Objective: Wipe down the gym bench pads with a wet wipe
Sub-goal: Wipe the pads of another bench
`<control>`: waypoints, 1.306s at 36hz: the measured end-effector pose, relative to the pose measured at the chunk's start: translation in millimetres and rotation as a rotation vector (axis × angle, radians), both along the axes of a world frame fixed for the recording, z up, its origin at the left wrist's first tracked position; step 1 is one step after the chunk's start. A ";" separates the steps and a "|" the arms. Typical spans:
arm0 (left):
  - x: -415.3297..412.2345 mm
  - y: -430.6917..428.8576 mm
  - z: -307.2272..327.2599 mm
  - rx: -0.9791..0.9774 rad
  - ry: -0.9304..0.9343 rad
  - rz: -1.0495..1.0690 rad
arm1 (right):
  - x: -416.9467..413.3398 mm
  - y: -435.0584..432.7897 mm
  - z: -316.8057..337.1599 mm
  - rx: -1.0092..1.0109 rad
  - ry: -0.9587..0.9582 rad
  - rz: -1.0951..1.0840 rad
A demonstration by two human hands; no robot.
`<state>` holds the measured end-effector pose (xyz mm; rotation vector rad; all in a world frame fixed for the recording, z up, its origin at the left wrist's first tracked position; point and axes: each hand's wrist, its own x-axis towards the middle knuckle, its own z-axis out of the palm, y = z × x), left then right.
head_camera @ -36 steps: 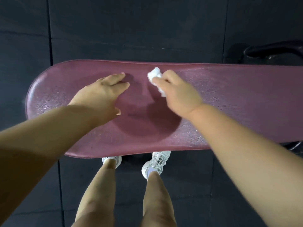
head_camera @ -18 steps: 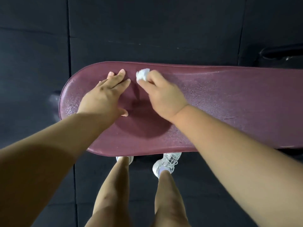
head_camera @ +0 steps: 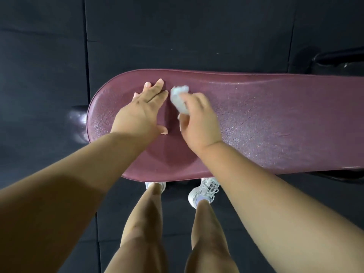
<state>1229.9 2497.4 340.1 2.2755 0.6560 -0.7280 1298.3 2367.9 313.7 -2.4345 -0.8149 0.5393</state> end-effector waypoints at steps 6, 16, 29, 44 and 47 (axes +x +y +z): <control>-35.4 -4.8 4.6 0.095 -0.077 -0.002 | 19.9 -39.7 8.5 -0.156 -0.047 0.163; -59.4 -19.8 -2.4 0.080 0.016 -0.094 | -28.4 -30.8 5.0 -0.235 -0.113 -0.199; -57.8 -20.4 -4.0 0.126 0.029 -0.069 | 11.9 -116.5 11.3 -0.199 -0.144 -0.433; -58.5 -20.0 -3.0 0.189 0.008 -0.071 | -58.7 -126.7 2.6 -0.006 -0.134 0.136; -57.4 -20.2 -1.0 0.203 0.008 -0.089 | -41.3 -154.8 2.8 -0.085 -0.190 -0.185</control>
